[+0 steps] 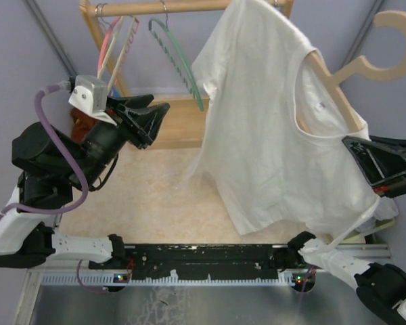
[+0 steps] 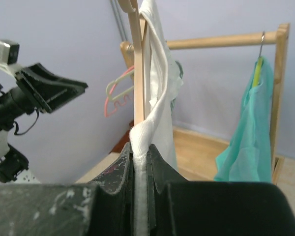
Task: Place the t-shirt on the hanger
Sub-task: Place the T-shirt on the hanger, then place the hanger at the clothesline.
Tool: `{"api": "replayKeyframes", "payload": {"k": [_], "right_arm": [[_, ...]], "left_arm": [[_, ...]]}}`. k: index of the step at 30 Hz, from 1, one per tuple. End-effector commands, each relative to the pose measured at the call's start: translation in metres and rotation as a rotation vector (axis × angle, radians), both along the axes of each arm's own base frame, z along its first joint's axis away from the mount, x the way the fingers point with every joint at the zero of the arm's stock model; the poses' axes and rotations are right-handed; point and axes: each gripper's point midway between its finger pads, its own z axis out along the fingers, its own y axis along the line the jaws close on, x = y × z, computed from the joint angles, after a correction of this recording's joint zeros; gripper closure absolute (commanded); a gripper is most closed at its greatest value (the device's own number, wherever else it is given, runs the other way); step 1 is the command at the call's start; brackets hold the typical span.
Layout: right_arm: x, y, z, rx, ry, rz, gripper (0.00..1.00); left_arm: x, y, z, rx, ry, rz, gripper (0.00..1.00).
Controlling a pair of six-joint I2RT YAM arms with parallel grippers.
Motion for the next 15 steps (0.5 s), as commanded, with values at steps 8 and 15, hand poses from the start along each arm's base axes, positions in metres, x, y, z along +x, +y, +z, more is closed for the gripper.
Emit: {"api": "replayKeyframes", "payload": {"k": [8,15], "right_arm": [[-0.008,-0.039,0.064,0.179,-0.202,-0.156,1.0],[0.014,-0.021,0.016,0.105,-0.052,-0.137,1.0]], "left_arm": [[0.001,0.011,-0.007,0.007,0.018,0.029,0.5],[0.001,0.01,-0.013,0.017,0.024,0.027,0.5]]}}
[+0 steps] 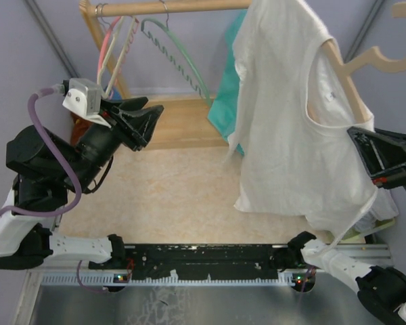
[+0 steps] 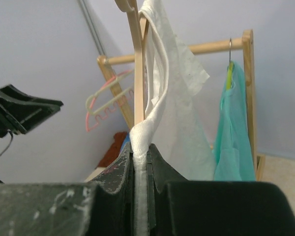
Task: Place the t-shirt on the hanger
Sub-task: Place the hanger at the clothesline.
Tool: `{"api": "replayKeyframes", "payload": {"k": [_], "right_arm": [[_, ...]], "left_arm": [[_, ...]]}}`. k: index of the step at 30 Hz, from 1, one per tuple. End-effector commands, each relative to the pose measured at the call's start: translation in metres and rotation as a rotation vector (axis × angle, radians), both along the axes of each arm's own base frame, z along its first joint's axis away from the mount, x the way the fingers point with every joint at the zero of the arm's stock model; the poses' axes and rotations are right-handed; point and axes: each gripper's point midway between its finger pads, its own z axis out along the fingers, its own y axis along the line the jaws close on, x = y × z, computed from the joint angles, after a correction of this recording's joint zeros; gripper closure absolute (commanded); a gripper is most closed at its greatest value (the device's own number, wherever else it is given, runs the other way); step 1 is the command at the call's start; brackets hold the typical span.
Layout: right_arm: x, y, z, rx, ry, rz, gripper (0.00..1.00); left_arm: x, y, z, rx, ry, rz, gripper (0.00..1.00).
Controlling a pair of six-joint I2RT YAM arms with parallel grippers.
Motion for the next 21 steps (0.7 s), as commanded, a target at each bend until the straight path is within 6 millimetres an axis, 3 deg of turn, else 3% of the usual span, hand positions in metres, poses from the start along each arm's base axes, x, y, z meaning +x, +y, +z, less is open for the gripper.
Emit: {"api": "replayKeyframes", "payload": {"k": [1,6,11,16,21], "right_arm": [[0.012,0.01,-0.013,-0.007,0.047,0.014,1.0],[0.03,0.019,-0.045,-0.059,0.159,0.006,1.0],[0.053,0.028,-0.048,-0.084,0.206,-0.025,1.0],[0.098,0.045,-0.051,-0.138,0.269,-0.076,1.0],[0.15,0.069,-0.073,-0.222,0.378,-0.114,1.0]], "left_arm": [[0.001,0.0,-0.003,-0.003,0.01,0.006,0.5],[0.003,-0.009,-0.009,0.02,0.018,-0.002,0.5],[0.004,-0.018,-0.015,0.034,0.025,-0.013,0.5],[0.003,-0.022,-0.019,0.04,0.035,-0.024,0.5],[0.001,-0.019,-0.023,0.039,0.052,-0.033,0.5]]}}
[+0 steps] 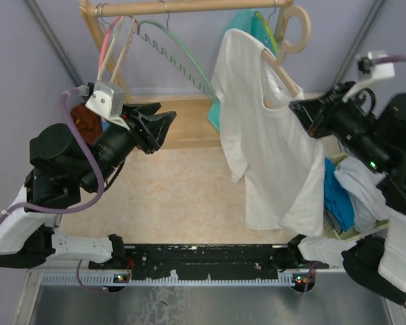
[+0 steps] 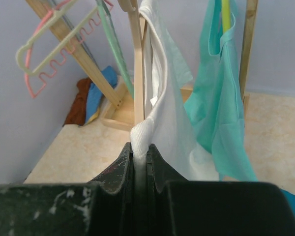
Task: Place the t-shirt on the hanger
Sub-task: Place the hanger at the clothesline.
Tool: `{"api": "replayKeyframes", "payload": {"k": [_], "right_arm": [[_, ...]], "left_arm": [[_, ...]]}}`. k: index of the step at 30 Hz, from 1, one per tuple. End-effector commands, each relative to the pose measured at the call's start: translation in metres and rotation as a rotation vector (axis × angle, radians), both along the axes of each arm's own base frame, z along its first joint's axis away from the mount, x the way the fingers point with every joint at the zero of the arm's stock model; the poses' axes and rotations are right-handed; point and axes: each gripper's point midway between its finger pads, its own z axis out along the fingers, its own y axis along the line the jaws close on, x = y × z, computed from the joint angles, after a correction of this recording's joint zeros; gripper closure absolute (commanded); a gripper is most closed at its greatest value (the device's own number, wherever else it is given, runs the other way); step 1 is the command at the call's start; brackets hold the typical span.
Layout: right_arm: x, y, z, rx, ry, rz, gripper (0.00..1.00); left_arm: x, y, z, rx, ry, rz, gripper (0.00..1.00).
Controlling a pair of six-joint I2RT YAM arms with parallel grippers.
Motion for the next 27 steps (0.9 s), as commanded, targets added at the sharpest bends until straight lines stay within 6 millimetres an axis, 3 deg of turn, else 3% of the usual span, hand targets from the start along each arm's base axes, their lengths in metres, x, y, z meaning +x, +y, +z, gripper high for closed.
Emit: {"api": "replayKeyframes", "payload": {"k": [1,11,19,25,27], "right_arm": [[0.053,0.019,-0.002,-0.043,0.027,-0.06,1.0],[0.121,0.052,0.013,-0.02,-0.039,-0.105,1.0],[0.158,0.063,0.035,0.033,-0.115,-0.162,1.0],[0.186,0.068,0.041,0.025,-0.153,-0.215,1.0],[0.194,0.071,0.035,0.004,-0.147,-0.223,1.0]], "left_arm": [[-0.004,0.004,-0.003,-0.01,0.018,-0.014,0.5],[-0.008,0.008,-0.004,-0.003,0.021,-0.033,0.5],[-0.01,0.012,-0.007,0.002,0.028,-0.041,0.5],[-0.013,0.009,-0.011,0.004,0.042,-0.061,0.5],[-0.014,0.007,-0.014,0.007,0.048,-0.07,0.51]]}}
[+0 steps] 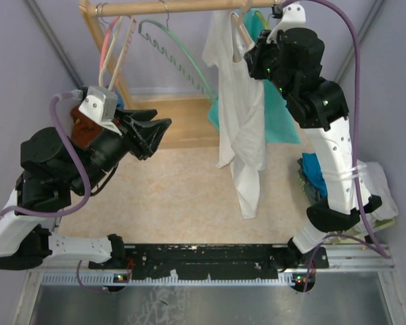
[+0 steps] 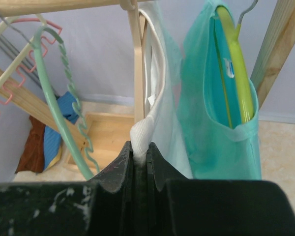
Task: Place the t-shirt on the hanger
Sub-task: Place the hanger at the clothesline.
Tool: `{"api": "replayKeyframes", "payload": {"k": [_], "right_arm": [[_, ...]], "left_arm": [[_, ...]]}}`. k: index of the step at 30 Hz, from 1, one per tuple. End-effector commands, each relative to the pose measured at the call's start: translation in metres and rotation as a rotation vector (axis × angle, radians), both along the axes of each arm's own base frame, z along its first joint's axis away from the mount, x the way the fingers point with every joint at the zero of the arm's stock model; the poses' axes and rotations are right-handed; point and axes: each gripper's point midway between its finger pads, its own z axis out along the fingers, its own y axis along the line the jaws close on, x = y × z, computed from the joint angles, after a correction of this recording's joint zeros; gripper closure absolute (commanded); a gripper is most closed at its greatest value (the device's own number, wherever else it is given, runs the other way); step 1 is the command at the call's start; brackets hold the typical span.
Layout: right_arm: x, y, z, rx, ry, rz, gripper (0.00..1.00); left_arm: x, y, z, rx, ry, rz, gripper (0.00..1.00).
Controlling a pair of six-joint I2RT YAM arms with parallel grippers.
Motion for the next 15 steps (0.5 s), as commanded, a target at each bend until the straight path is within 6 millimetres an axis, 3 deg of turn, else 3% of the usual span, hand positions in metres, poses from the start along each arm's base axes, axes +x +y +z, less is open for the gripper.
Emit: {"api": "replayKeyframes", "payload": {"k": [1,15], "right_arm": [[0.01,-0.008,0.054,0.068,-0.189,-0.057,1.0],[0.045,-0.006,0.0,-0.006,-0.091,-0.086,1.0]], "left_arm": [[-0.003,-0.004,-0.007,0.005,0.021,-0.028,0.51],[-0.003,-0.015,-0.025,0.023,0.055,-0.044,0.51]]}}
